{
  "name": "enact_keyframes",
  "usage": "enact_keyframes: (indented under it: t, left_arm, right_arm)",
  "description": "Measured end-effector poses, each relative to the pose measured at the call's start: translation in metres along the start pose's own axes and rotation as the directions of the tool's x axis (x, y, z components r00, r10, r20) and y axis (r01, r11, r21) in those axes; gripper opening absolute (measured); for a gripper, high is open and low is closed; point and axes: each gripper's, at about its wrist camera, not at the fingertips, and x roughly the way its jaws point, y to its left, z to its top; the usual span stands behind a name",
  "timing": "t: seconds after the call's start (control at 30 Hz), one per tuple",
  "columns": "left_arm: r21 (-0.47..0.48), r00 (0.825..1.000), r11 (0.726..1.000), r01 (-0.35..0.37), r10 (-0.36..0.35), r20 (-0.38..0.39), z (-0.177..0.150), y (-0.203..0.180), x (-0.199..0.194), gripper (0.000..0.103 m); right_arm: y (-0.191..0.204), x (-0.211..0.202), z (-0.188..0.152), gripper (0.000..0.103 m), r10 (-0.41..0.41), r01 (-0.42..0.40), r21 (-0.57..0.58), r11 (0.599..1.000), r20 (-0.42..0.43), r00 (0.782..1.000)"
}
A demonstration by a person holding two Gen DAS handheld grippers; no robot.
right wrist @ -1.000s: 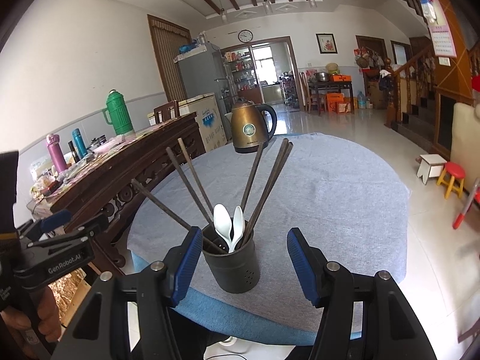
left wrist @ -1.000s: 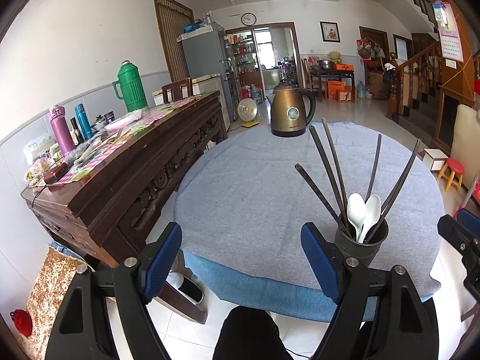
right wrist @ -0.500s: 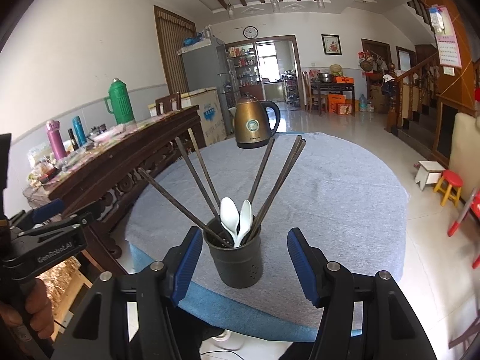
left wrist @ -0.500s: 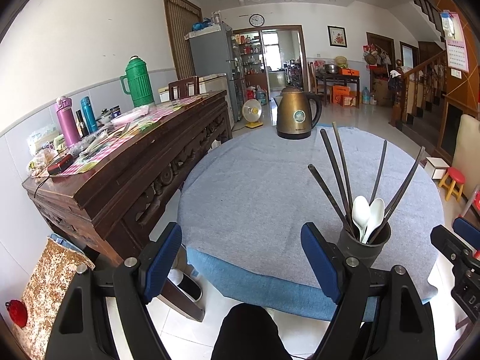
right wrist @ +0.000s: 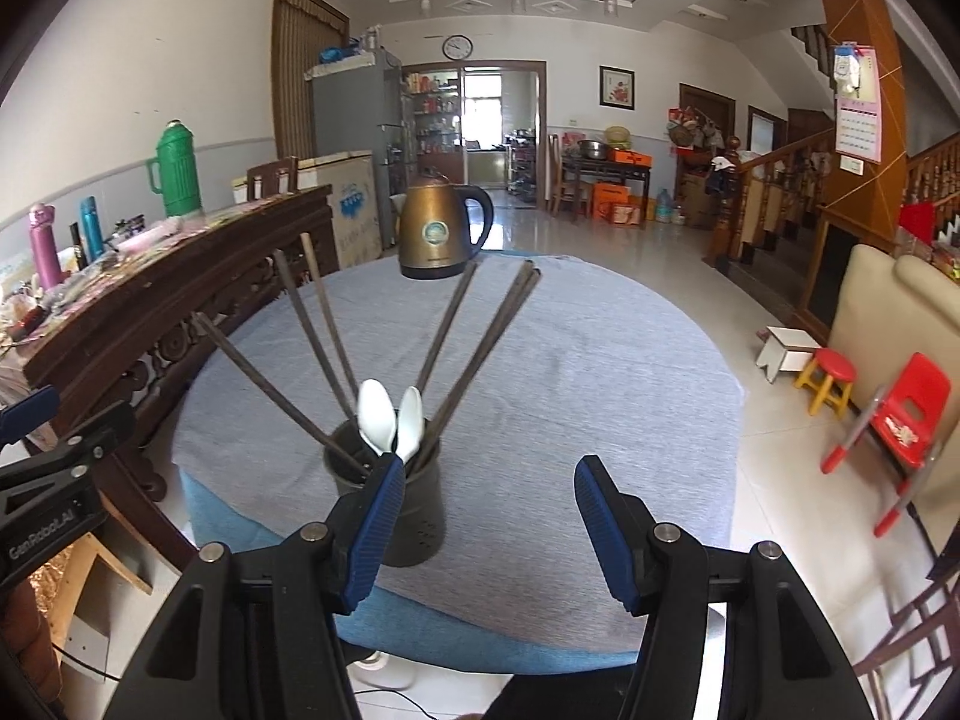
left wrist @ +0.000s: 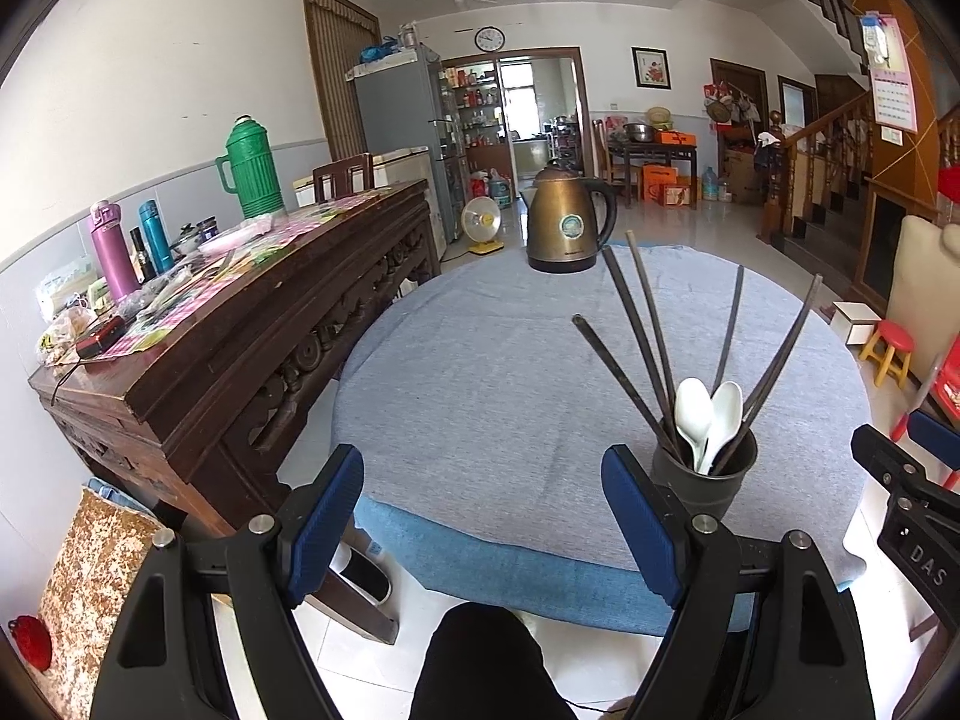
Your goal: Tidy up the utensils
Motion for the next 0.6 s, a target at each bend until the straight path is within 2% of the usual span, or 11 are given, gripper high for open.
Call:
enact_keyframes:
  t: [0.27,0.6]
  left_arm:
    - [0.002,1.0,1.0,0.01,-0.01,0.011,-0.002,-0.005,-0.005,0.082]
    - [-0.005,1.0,1.0,0.002,-0.002,0.022,0.0,-0.006,-0.016,0.082]
  right_arm:
    - [-0.003,0.0,-0.001,0.063,-0.038,0.038,-0.009,0.999,-0.012,0.999]
    - [-0.004,-0.004,-0.001,0.063,-0.043,0.043,-0.014,0.999,-0.02,0.999]
